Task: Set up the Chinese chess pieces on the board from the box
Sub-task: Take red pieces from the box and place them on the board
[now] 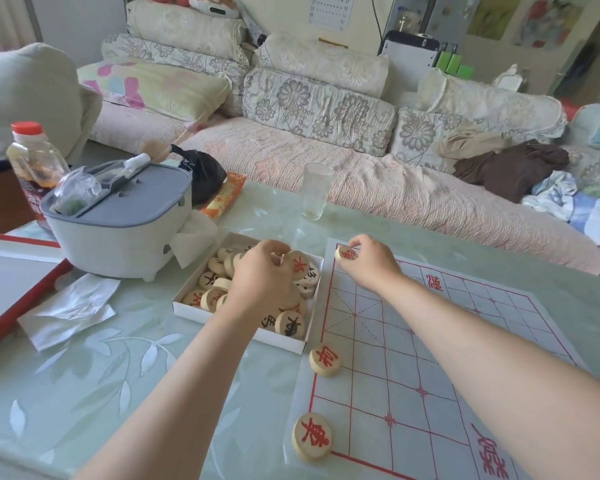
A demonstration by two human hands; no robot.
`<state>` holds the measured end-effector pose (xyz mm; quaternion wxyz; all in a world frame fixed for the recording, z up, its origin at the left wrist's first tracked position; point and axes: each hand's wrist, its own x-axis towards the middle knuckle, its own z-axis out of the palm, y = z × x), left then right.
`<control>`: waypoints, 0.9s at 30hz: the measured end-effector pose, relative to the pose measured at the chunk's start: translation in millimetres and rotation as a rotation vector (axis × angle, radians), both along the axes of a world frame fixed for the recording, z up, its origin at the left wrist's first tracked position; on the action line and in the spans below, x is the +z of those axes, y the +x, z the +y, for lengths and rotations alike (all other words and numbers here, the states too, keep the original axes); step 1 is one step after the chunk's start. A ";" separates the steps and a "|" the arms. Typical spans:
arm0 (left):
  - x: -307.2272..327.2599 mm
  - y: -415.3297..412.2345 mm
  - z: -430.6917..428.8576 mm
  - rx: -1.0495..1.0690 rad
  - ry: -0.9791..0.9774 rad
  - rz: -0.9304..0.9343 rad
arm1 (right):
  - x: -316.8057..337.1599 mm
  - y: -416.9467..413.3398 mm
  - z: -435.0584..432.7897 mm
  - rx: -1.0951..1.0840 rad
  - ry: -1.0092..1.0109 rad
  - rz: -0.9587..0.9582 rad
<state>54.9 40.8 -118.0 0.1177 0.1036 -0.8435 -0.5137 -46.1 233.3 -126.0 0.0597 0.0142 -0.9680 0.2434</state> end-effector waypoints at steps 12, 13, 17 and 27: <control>0.0 -12.5 0.9 -0.027 0.037 0.017 | -15.4 -45.5 -3.8 0.055 0.193 -0.044; -0.2 -12.3 0.9 -0.030 0.042 0.014 | -13.5 -43.9 -3.0 0.055 0.191 -0.051; 0.9 -11.5 -1.5 0.002 0.118 0.028 | -0.6 -30.2 -7.4 0.074 0.049 0.075; 10.5 -5.1 1.7 0.033 0.396 0.024 | 30.8 44.5 -35.6 0.592 -0.400 -0.021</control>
